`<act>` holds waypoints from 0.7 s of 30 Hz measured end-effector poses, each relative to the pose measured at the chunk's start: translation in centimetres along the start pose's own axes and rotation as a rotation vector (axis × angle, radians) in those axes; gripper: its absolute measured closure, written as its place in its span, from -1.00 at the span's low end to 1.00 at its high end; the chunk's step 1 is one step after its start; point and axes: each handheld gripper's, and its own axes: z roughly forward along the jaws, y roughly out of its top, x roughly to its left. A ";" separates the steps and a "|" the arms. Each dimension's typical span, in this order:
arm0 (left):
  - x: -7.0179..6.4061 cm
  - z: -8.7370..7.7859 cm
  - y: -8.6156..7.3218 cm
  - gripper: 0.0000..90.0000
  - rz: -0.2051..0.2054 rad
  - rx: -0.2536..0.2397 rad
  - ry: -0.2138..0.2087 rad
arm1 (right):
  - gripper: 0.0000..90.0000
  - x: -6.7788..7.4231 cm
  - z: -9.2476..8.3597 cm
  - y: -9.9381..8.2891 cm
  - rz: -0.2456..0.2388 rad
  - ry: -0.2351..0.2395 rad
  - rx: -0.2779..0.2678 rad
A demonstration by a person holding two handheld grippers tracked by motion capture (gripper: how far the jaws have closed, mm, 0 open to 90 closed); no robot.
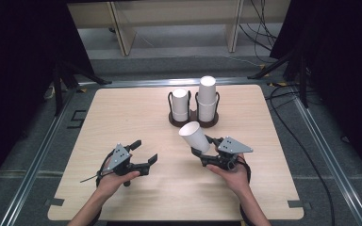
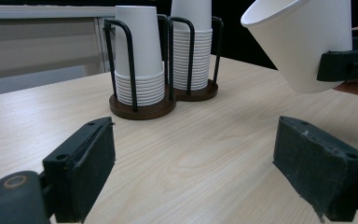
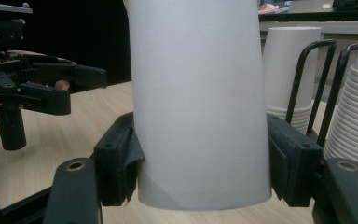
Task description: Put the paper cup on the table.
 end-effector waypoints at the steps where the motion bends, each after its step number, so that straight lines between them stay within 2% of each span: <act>1: 0.1 0.2 0.0 -0.72 0.013 -0.019 -0.007 | -0.22 0.1 0.0 0.0 0.026 0.015 0.012; 2: -0.1 0.2 -0.1 -0.72 0.004 -0.005 0.000 | -0.22 0.1 0.1 0.0 0.032 0.017 0.007; 3: -0.2 0.2 0.0 -0.72 0.006 0.007 0.004 | -0.22 0.0 0.1 0.1 0.006 0.007 0.001; 4: -0.1 0.4 -0.1 -0.72 0.018 -0.008 -0.003 | -0.22 -0.1 0.1 0.1 -0.001 0.006 -0.009; 5: -0.3 0.4 -0.1 -0.72 0.004 0.010 0.000 | -0.22 -0.2 0.2 0.1 0.001 0.013 -0.024; 6: -0.4 0.7 -0.1 -0.72 0.013 0.001 -0.007 | -0.22 -0.2 0.0 0.2 -0.013 -0.002 -0.017; 7: -0.5 0.7 0.0 -0.72 0.014 0.015 -0.006 | -0.22 -0.1 -0.2 0.2 0.009 0.002 0.006; 8: -0.5 0.9 0.1 -0.72 0.014 0.002 -0.013 | -0.22 -0.2 -0.2 0.2 0.004 -0.003 -0.004; 9: -0.6 1.1 0.4 -0.72 0.009 0.012 -0.016 | -0.22 -0.2 -0.3 0.2 0.016 -0.001 -0.014; 10: -0.8 1.3 0.5 -0.73 -0.011 0.006 -0.022 | -0.22 -0.1 -0.5 0.2 0.011 -0.010 0.012; 11: -0.9 1.6 0.8 -0.74 -0.021 -0.004 -0.032 | -0.22 -0.1 -0.4 0.1 0.021 -0.008 -0.021; 12: -1.0 1.9 0.9 -0.74 -0.027 -0.017 -0.041 | -0.22 -0.1 -0.5 0.0 0.036 -0.007 -0.013; 13: -1.1 2.3 1.2 -0.74 -0.034 -0.035 -0.052 | -0.22 -0.1 -0.5 0.0 0.034 -0.010 -0.013; 15: -1.4 2.6 1.7 -0.74 -0.029 -0.019 -0.065 | -0.22 -0.2 -0.9 0.1 0.005 -0.040 -0.001; 16: -1.5 2.8 2.0 -0.75 -0.028 -0.018 -0.077 | -0.22 0.0 -0.8 0.1 0.029 -0.026 -0.015; 17: -1.6 3.0 2.2 -0.75 -0.025 -0.016 -0.083 | -0.22 0.0 -0.9 0.1 0.008 -0.038 -0.013; 18: -1.7 3.0 2.4 -0.75 -0.026 -0.004 -0.088 | -0.22 0.1 -0.9 0.2 0.026 -0.026 -0.010; 19: -1.8 3.1 2.4 -0.75 -0.032 -0.002 -0.096 | -0.22 0.2 -0.9 0.2 0.023 -0.030 -0.009; 20: -1.8 3.2 2.5 -0.76 -0.036 0.000 -0.098 | -0.22 0.2 -0.9 0.2 -0.003 -0.049 -0.016; 21: -1.8 3.2 2.6 -0.75 -0.032 -0.002 -0.099 | -0.22 0.5 -0.8 0.1 0.040 -0.031 -0.005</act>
